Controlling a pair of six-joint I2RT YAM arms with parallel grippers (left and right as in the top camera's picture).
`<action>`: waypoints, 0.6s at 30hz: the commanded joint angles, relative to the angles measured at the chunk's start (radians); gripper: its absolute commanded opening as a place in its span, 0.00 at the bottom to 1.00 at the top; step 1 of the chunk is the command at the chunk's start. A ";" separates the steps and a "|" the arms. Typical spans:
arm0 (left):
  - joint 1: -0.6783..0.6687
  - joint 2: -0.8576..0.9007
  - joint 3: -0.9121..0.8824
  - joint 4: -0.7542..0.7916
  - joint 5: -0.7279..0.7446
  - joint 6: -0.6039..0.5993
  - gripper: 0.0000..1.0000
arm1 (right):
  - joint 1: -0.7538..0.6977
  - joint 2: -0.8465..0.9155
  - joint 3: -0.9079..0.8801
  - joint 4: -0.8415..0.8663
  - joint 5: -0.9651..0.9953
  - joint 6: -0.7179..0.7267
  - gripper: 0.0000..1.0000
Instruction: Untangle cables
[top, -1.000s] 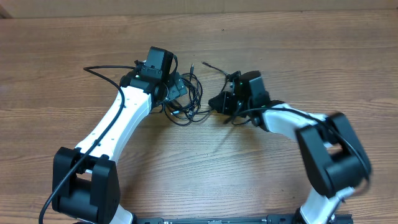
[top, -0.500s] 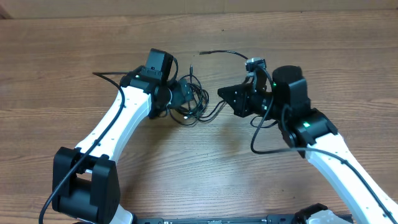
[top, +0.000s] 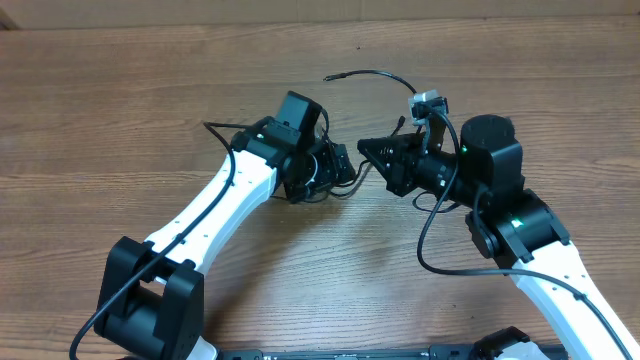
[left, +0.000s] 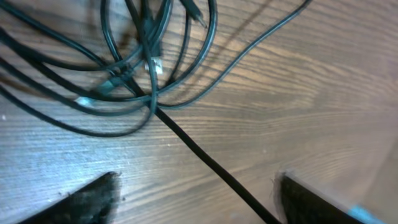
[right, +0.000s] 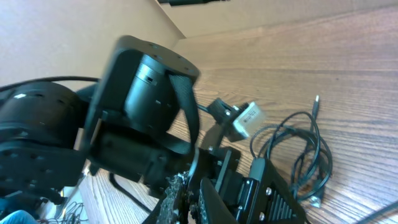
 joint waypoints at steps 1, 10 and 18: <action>-0.039 -0.013 -0.012 0.010 -0.098 -0.141 0.65 | -0.001 -0.050 0.003 0.000 -0.005 0.000 0.04; -0.115 0.129 -0.012 0.110 -0.143 -0.145 0.04 | -0.001 -0.114 0.003 -0.022 -0.032 -0.001 0.04; -0.113 0.131 -0.012 0.027 -0.089 0.378 0.04 | -0.003 -0.121 0.003 -0.296 0.398 0.000 0.05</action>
